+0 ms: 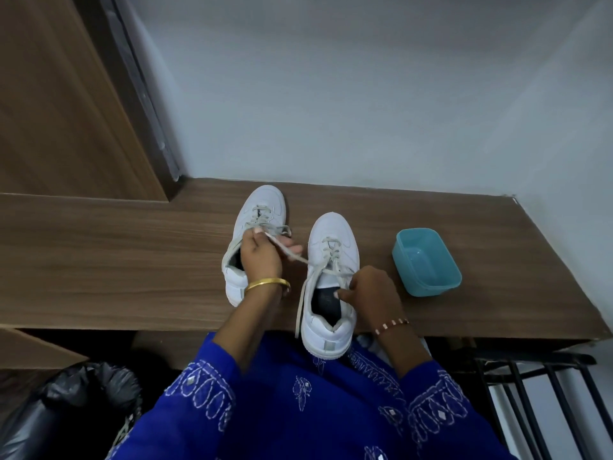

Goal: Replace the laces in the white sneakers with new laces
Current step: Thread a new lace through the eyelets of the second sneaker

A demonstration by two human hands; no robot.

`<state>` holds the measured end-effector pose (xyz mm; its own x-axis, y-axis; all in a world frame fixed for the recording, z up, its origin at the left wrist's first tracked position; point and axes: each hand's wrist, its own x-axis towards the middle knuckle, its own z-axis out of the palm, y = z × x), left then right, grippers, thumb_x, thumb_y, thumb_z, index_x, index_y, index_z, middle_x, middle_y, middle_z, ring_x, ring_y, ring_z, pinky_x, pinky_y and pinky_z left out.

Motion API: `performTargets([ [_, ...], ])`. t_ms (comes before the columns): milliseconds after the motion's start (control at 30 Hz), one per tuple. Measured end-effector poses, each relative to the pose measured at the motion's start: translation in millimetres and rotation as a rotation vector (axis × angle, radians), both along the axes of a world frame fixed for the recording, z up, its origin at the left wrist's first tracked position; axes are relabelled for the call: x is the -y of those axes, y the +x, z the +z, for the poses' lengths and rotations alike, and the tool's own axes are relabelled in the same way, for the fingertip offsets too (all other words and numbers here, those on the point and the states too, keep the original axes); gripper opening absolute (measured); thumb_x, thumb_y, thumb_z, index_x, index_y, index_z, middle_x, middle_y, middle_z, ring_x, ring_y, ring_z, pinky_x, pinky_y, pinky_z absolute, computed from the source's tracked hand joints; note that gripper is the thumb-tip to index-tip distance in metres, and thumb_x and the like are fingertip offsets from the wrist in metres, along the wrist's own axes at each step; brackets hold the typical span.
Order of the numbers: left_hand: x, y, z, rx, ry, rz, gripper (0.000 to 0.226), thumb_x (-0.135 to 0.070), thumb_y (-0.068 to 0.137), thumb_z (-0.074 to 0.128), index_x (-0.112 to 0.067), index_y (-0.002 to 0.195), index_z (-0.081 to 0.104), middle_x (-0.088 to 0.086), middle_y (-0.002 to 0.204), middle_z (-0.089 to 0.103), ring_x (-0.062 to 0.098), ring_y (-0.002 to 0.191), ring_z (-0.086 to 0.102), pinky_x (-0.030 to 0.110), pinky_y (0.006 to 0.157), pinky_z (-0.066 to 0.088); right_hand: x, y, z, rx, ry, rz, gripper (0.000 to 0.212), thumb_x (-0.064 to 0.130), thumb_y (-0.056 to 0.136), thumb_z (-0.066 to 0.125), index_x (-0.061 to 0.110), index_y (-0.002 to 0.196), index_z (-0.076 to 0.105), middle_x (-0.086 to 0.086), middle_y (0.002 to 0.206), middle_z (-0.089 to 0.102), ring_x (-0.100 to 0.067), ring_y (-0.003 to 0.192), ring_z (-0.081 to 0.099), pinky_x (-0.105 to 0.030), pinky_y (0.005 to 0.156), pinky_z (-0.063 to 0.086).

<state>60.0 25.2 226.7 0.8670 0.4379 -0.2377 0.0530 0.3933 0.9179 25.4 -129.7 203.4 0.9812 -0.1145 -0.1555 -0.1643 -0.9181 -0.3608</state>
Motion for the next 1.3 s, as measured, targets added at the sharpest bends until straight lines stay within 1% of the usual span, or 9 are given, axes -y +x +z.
performTargets([
  [133, -20.5, -8.8, 4.0, -0.01, 0.28, -0.075, 0.035, -0.012, 0.1, 0.028, -0.014, 0.069, 0.042, 0.001, 0.038, 0.046, 0.007, 0.029, 0.037, 0.016, 0.032, 0.029, 14.8, 15.4, 1.6, -0.144, 0.118, -0.043, 0.038, 0.032, 0.072, 0.076, 0.0, 0.092, 0.068, -0.013, 0.087, 0.068, -0.02, 0.073, 0.061, -0.027, 0.065, 0.048],
  [333, 0.1, -24.8, -15.0, -0.056, 1.175, -0.65, 0.026, -0.021, 0.094, 0.045, -0.004, 0.091, 0.064, 0.013, 0.087, 0.065, 0.028, 0.084, 0.06, 0.032, 0.07, 0.042, 12.5, 22.7, 8.9, -0.219, 0.091, 0.014, 0.037, 0.024, 0.073, 0.076, -0.004, 0.093, 0.065, -0.017, 0.085, 0.066, -0.021, 0.072, 0.058, -0.024, 0.06, 0.048],
  [633, 3.7, -22.9, -5.1, -0.058, 1.453, -0.463, 0.023, -0.025, 0.09, 0.054, -0.007, 0.086, 0.068, 0.015, 0.087, 0.068, 0.032, 0.087, 0.061, 0.029, 0.063, 0.035, 8.2, 14.3, 2.9, -0.151, 0.059, -0.017, 0.032, 0.024, 0.08, 0.069, -0.004, 0.095, 0.066, -0.018, 0.09, 0.066, -0.023, 0.078, 0.058, -0.022, 0.061, 0.037],
  [700, -3.3, -21.7, -1.6, 0.072, 1.223, -0.314, 0.023, -0.024, 0.087, 0.056, -0.007, 0.08, 0.069, 0.015, 0.077, 0.068, 0.031, 0.078, 0.062, 0.029, 0.063, 0.041, 8.3, 14.3, 3.1, -0.137, 0.067, -0.021, 0.032, 0.023, 0.079, 0.07, -0.005, 0.094, 0.066, -0.018, 0.092, 0.067, -0.026, 0.084, 0.062, -0.022, 0.062, 0.037],
  [833, -15.7, -12.8, 24.5, 0.141, -0.284, -0.417, 0.033, -0.008, 0.096, 0.037, -0.009, 0.067, 0.052, 0.009, 0.061, 0.066, 0.02, 0.067, 0.069, 0.035, 0.073, 0.057, 8.6, 13.8, 5.0, -0.16, 0.067, -0.02, 0.032, 0.023, 0.08, 0.069, -0.006, 0.093, 0.066, -0.011, 0.07, 0.053, -0.019, 0.074, 0.051, -0.021, 0.05, 0.032],
  [900, -30.3, -7.0, 36.3, 0.103, -0.564, -0.601, 0.032, -0.01, 0.098, 0.029, -0.009, 0.071, 0.046, 0.005, 0.056, 0.061, 0.018, 0.055, 0.066, 0.037, 0.068, 0.057, 9.8, 13.7, 4.5, -0.165, 0.079, -0.02, 0.03, 0.022, 0.08, 0.069, -0.006, 0.091, 0.066, -0.004, 0.06, 0.048, -0.018, 0.072, 0.052, -0.02, 0.048, 0.031],
  [1033, -41.6, -1.6, 37.8, -0.153, 0.204, -0.88, 0.042, -0.015, 0.096, 0.036, -0.007, 0.058, 0.052, 0.006, 0.049, 0.055, 0.013, 0.037, 0.052, 0.022, 0.045, 0.048, 9.9, 13.5, 3.9, -0.158, 0.062, 0.004, 0.029, 0.023, 0.081, 0.067, -0.004, 0.091, 0.067, -0.003, 0.058, 0.045, -0.017, 0.072, 0.051, -0.016, 0.045, 0.027],
  [1167, -23.9, -3.5, 21.7, -0.196, 1.201, -0.85, 0.034, -0.021, 0.088, 0.053, -0.007, 0.058, 0.047, 0.004, 0.054, 0.051, 0.018, 0.055, 0.05, 0.027, 0.06, 0.041, 10.3, 13.3, 2.8, -0.151, 0.079, -0.005, 0.028, 0.02, 0.081, 0.067, -0.008, 0.086, 0.065, -0.002, 0.054, 0.041, -0.019, 0.071, 0.05, -0.018, 0.045, 0.027],
  [1300, -2.5, -7.2, 0.3, -0.117, 1.317, -0.785, 0.026, -0.025, 0.085, 0.059, -0.005, 0.101, 0.051, 0.015, 0.102, 0.058, 0.029, 0.094, 0.055, 0.028, 0.073, 0.036, 10.3, 13.3, 3.2, -0.152, 0.084, 0.002, 0.028, 0.021, 0.08, 0.067, -0.006, 0.088, 0.066, -0.007, 0.063, 0.051, -0.018, 0.071, 0.052, -0.022, 0.059, 0.037],
])
